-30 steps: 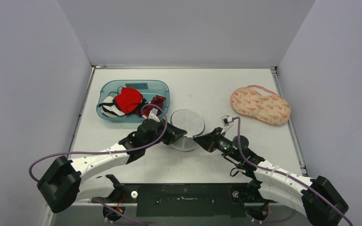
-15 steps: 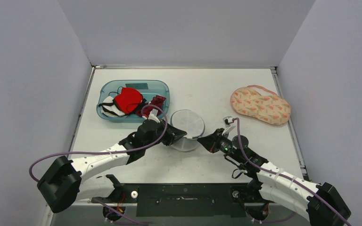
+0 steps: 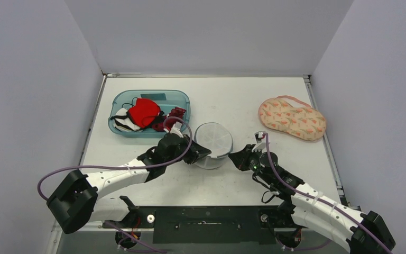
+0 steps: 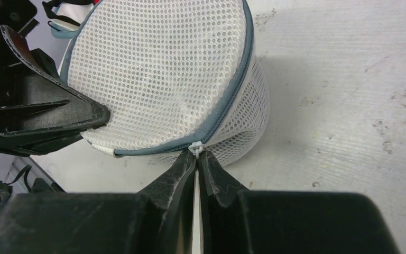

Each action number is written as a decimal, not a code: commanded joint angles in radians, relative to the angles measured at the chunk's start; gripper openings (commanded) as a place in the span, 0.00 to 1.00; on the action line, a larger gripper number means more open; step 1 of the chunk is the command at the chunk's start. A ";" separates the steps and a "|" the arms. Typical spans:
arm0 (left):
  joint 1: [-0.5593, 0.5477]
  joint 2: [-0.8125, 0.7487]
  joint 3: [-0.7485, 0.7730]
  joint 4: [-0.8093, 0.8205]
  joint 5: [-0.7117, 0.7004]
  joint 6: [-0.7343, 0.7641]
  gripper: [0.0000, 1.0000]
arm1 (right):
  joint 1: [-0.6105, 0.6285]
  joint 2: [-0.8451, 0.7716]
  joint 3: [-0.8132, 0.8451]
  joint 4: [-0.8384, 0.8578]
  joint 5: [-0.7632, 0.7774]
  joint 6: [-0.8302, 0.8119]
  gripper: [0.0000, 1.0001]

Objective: Unzip the laundry bag and remove the bra
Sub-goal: Unzip the laundry bag at the center of the board.

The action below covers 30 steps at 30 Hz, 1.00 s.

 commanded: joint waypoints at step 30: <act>-0.052 0.004 0.163 -0.124 -0.062 0.171 0.94 | 0.276 0.077 0.048 0.031 0.338 -0.042 0.05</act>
